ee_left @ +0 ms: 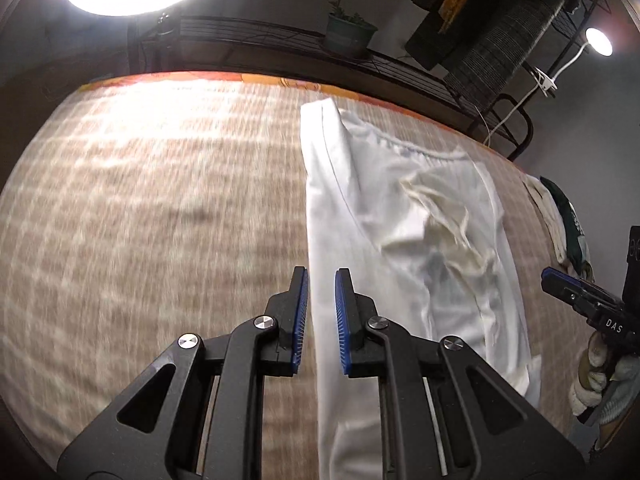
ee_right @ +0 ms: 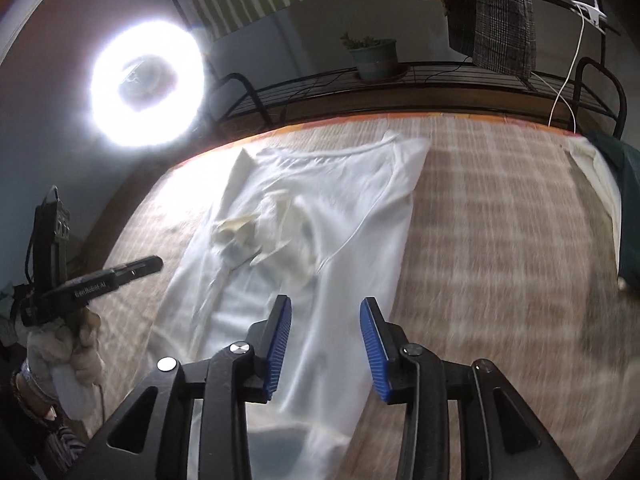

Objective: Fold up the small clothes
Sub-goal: 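Withdraw both tools from the folded shirt and move them toward the collar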

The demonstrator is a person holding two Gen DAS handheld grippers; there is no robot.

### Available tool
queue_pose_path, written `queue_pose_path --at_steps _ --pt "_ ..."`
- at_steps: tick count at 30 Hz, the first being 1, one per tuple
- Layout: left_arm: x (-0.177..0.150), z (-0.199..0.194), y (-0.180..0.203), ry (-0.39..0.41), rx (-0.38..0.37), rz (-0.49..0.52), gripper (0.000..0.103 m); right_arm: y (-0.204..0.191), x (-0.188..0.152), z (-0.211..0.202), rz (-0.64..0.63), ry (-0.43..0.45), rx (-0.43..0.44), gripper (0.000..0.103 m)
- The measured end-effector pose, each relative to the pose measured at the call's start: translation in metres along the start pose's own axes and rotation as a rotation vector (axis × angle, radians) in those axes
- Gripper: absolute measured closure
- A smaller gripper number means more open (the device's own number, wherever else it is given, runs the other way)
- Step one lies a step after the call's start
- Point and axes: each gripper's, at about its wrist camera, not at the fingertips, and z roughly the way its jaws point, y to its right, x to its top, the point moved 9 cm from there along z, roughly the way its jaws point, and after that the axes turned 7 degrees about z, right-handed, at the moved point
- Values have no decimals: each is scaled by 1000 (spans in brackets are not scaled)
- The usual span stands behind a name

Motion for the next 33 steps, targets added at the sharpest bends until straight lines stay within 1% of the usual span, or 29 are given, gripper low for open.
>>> queue_pose_path --at_steps 3,6,9,14,17,20,23,25,27,28,29,31,33 --pt "24 16 -8 18 29 19 92 14 17 10 12 11 -24 64" --pt "47 32 -11 33 41 50 92 31 29 19 54 11 -20 64" --pt "65 54 -8 25 58 97 92 45 38 29 71 3 -21 64" --pt "80 93 3 -12 94 182 92 62 60 47 101 12 -16 63" --pt "93 107 11 7 143 248 92 70 75 58 125 25 -16 63" --pt "104 118 15 24 185 296 92 73 92 74 112 27 -39 65" --pt "113 119 10 16 163 270 92 72 105 89 72 23 -69 65" --pt "123 110 -1 37 159 239 91 71 114 93 54 24 -72 66" --pt "130 100 -15 56 117 175 86 73 124 93 56 38 -70 64" --pt "132 98 -22 56 93 141 80 75 128 91 65 45 -55 64" --pt "134 99 -29 49 82 117 78 77 132 89 86 51 -20 64" --pt "134 106 -39 22 53 77 78 83 134 90 124 46 28 64" --pt "131 114 -39 -8 -7 42 78 88 136 94 164 39 62 65"
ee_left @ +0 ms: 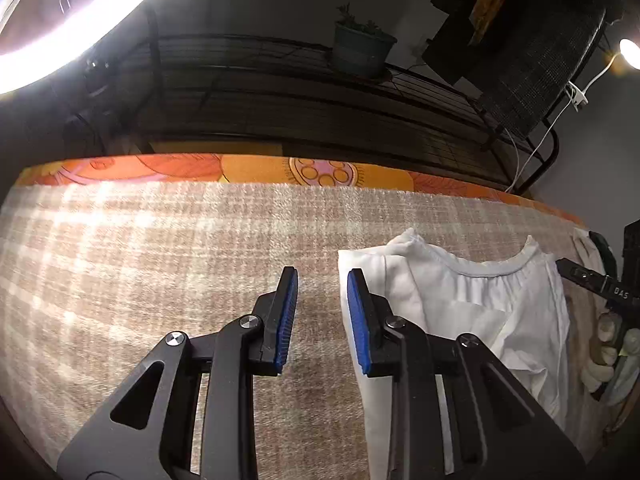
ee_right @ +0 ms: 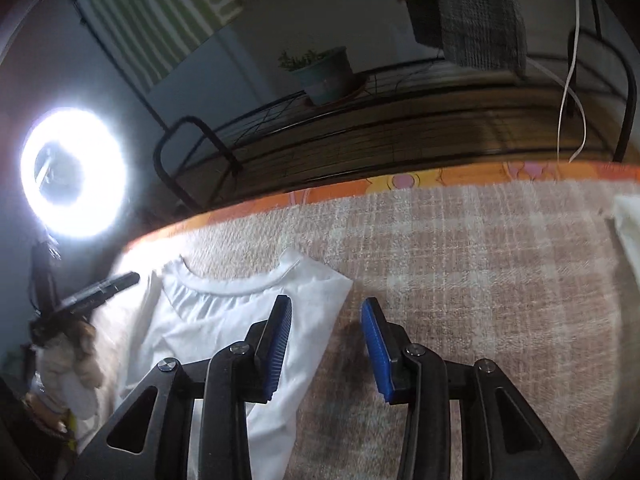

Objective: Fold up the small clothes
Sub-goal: 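Withdraw both tools from the folded shirt and move them toward the collar, then close both tools on the collar edge and fold it over the hem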

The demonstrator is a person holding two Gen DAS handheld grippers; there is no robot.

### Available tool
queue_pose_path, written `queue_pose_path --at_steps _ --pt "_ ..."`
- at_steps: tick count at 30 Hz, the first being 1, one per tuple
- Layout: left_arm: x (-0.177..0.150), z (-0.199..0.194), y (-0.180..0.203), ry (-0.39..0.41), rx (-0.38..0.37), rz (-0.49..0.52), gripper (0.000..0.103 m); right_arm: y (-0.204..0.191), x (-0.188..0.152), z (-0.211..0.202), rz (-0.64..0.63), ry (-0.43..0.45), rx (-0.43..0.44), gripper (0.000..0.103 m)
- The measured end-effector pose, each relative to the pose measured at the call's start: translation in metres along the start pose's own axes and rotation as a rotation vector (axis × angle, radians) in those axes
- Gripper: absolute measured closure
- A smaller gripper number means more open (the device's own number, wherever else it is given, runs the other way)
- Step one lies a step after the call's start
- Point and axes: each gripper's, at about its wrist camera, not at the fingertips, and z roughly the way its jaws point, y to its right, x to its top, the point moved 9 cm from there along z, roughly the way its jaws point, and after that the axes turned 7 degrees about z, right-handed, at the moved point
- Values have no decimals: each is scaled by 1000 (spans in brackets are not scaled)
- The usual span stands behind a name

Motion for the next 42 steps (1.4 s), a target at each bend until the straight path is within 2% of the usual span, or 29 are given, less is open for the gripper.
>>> queue_pose_path --at_steps 3,6,7,8,9,10,12,19,27,36,42 --pt "0 9 10 -13 -69 -21 78 1 -2 9 48 -15 54 68" --pt "9 15 24 -5 -65 2 78 -7 -3 17 34 -18 69 71" --pt "11 17 26 -7 -64 0 83 -10 -2 20 31 -24 75 78" --pt "13 19 29 -14 -63 -5 94 -13 -3 23 36 -44 90 81" --pt "15 21 31 -16 -66 -14 97 -14 -4 25 39 -52 92 89" --pt "16 18 32 -12 -72 -16 98 -16 -4 27 37 -57 87 98" --pt "18 12 37 7 -67 -4 99 -24 -3 25 12 -49 71 100" --pt "14 -33 48 54 -99 30 100 -51 -2 -2 -74 1 61 101" --pt "-9 -101 63 98 -108 71 100 -76 -10 -61 -126 48 76 101" --pt "-60 -174 82 119 -116 111 100 -109 -53 -126 -202 62 64 101" --pt "-110 -204 91 100 -114 143 100 -119 -104 -157 -242 47 44 101"
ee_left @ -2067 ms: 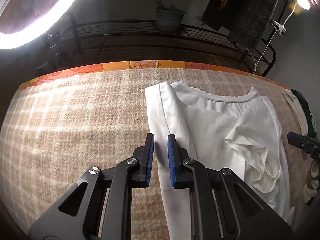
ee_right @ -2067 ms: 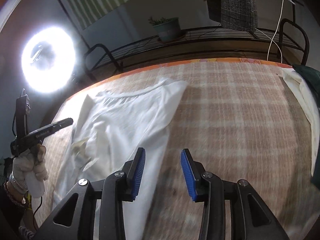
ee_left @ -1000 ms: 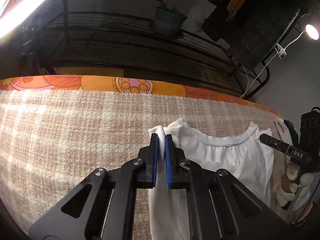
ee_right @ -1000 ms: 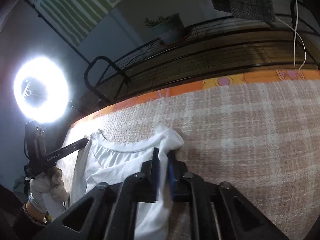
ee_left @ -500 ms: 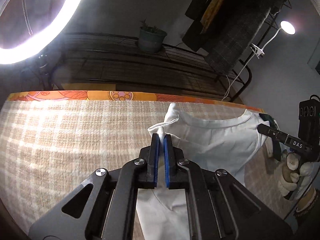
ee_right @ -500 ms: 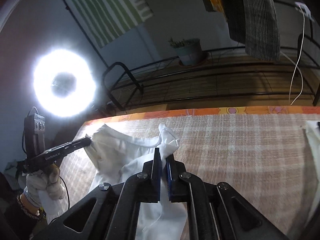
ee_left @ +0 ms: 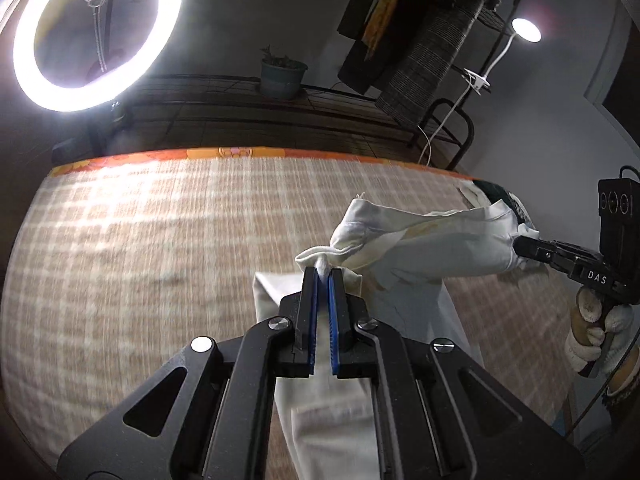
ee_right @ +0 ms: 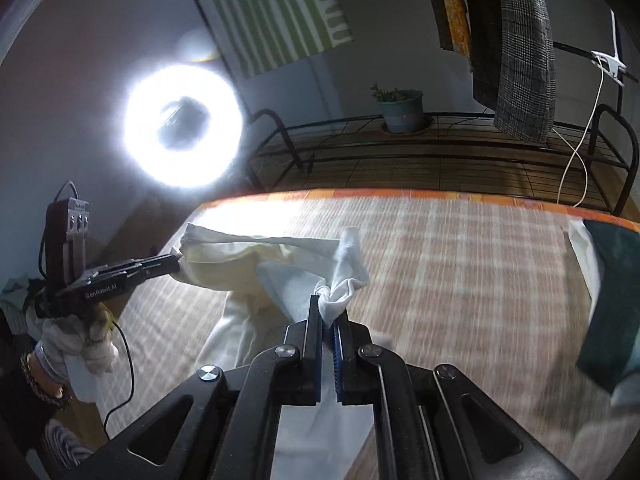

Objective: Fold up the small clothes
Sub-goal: 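Close both tools on the collar edge and fold it over the hem, then open both tools and release the folded shirt bundle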

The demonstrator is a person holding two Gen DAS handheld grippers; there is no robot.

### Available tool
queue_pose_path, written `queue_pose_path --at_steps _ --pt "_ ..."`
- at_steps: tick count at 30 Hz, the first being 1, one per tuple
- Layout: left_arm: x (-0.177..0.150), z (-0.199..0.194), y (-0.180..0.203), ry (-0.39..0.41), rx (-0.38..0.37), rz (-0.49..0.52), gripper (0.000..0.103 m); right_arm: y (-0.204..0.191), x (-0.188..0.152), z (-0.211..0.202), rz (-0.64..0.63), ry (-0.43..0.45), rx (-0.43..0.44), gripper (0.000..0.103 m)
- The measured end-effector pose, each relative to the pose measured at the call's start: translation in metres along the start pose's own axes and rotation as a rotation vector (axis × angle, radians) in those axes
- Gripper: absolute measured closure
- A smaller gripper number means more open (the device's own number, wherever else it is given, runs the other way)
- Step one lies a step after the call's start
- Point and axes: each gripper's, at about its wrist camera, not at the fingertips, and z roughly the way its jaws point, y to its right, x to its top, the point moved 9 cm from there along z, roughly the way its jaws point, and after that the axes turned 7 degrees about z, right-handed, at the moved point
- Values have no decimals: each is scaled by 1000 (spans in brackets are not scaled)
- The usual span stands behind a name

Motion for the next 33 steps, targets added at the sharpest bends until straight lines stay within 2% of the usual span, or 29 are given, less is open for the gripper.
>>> queue_pose_path --at_steps 6,11,16,21,24,26,27,28,29,33 --pt "-65 -11 16 -76 32 75 100 -17 -53 -19 -33 -39 -25 101" --pt "-111 -13 19 -127 62 111 100 -29 -101 -24 -125 -87 -89 101" --pt "-130 -22 21 -132 78 141 100 -30 -143 -33 -212 -107 -158 101" --pt "-150 -34 20 -165 78 186 100 -26 -163 -45 -271 -100 -210 101" --pt "-155 -45 12 -177 55 128 100 -21 -177 -58 -273 -111 -212 101" --pt "-156 -51 6 -182 25 60 98 -19 -183 -66 -260 -119 -200 93" --pt "-156 -52 2 -183 8 18 94 -18 -183 -69 -253 -120 -201 78" --pt "-157 -52 -2 -184 -5 -28 80 -17 -183 -73 -230 -119 -188 67" --pt "-157 -50 -5 -188 -23 -83 69 -15 -182 -75 -183 -114 -163 66" --pt "-162 -30 -11 -250 -107 -250 63 -8 -178 -66 46 -134 -56 66"
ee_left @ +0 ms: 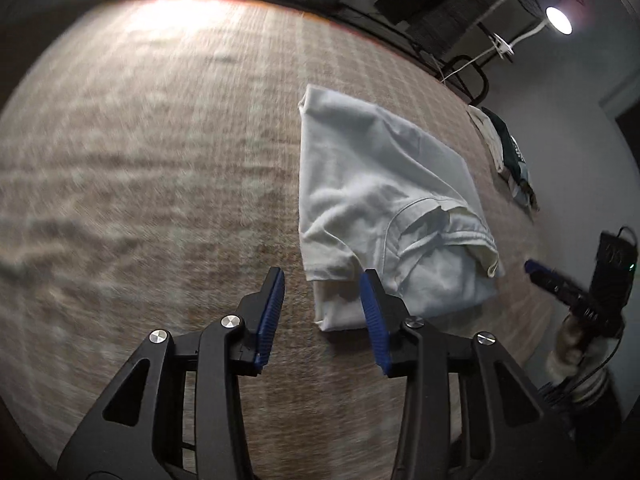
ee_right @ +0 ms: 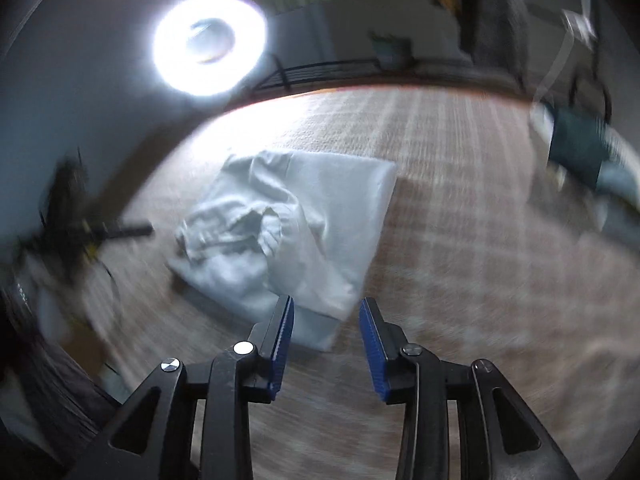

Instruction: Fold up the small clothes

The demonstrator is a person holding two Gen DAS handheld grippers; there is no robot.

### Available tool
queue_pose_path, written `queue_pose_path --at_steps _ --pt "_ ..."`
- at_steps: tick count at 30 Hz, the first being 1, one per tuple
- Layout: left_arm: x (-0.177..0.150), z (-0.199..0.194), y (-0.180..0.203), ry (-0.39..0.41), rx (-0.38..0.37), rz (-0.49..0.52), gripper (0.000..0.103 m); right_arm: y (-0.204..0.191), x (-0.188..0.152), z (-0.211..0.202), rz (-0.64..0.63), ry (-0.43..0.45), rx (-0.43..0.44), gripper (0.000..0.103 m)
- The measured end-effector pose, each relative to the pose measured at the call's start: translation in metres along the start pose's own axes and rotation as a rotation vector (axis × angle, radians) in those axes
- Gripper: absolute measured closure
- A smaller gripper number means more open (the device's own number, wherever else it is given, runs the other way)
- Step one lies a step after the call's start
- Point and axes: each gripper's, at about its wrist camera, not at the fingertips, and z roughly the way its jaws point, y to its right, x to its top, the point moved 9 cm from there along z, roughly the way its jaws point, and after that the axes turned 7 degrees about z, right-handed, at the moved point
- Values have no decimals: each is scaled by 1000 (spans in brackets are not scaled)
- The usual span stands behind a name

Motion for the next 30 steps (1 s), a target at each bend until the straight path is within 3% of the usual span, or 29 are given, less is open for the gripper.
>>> queue_pose_path --at_steps 4,9,11,14,16,26,30 --pt "-1 16 -11 -26 -60 -124 63 12 -2 18 243 -44 133 65" --pt "1 26 -14 -34 -99 -162 64 29 -13 40 400 -91 174 66" --pt "4 26 -11 -29 -100 -146 90 32 -16 46 418 -100 184 75" --pt "8 24 -9 -6 -97 -137 99 31 -13 45 417 -82 190 94" --pt "11 21 -6 7 -102 -124 100 31 -8 40 408 -63 191 100" --pt "16 -22 16 80 -183 -113 101 18 11 -8 405 51 273 102" --pt "-3 -9 4 22 -149 -124 101 20 2 -13 417 44 280 102"
